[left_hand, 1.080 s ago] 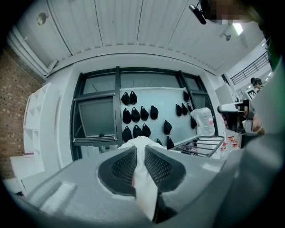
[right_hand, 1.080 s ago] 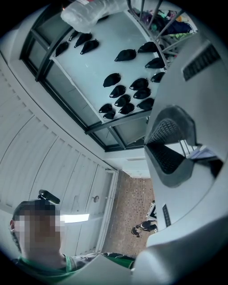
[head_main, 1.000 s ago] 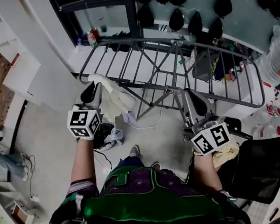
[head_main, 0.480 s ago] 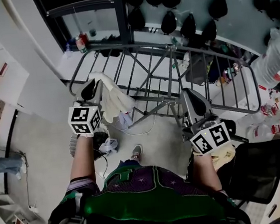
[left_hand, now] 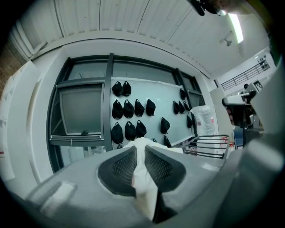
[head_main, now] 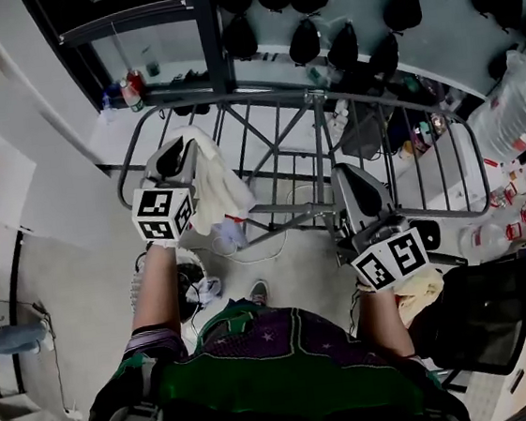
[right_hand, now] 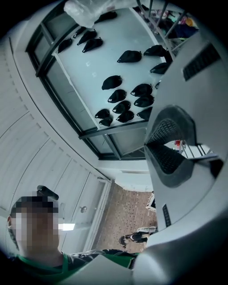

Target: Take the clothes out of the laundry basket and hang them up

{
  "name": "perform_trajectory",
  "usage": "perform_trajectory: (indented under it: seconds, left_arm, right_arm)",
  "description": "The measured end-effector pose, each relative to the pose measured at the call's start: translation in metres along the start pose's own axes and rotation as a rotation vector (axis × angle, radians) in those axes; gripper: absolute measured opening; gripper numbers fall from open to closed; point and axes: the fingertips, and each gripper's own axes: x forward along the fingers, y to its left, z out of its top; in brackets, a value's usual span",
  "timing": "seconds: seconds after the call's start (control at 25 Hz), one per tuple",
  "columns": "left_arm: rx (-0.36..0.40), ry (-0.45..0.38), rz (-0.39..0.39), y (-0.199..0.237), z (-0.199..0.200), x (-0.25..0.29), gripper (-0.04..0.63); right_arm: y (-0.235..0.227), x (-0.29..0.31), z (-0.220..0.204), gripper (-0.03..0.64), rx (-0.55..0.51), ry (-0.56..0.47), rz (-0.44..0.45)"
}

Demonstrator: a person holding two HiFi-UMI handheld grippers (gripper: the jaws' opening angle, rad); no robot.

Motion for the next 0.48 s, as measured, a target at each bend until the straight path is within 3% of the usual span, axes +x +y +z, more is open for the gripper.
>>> perform_trajectory:
  seconds: [0.48]
  left_arm:
    - [-0.080,0.114,-0.056,0.048,-0.082,0.083,0.067]
  right_arm:
    - [-0.019,0.060,-0.039,0.000,0.000,0.064,-0.086]
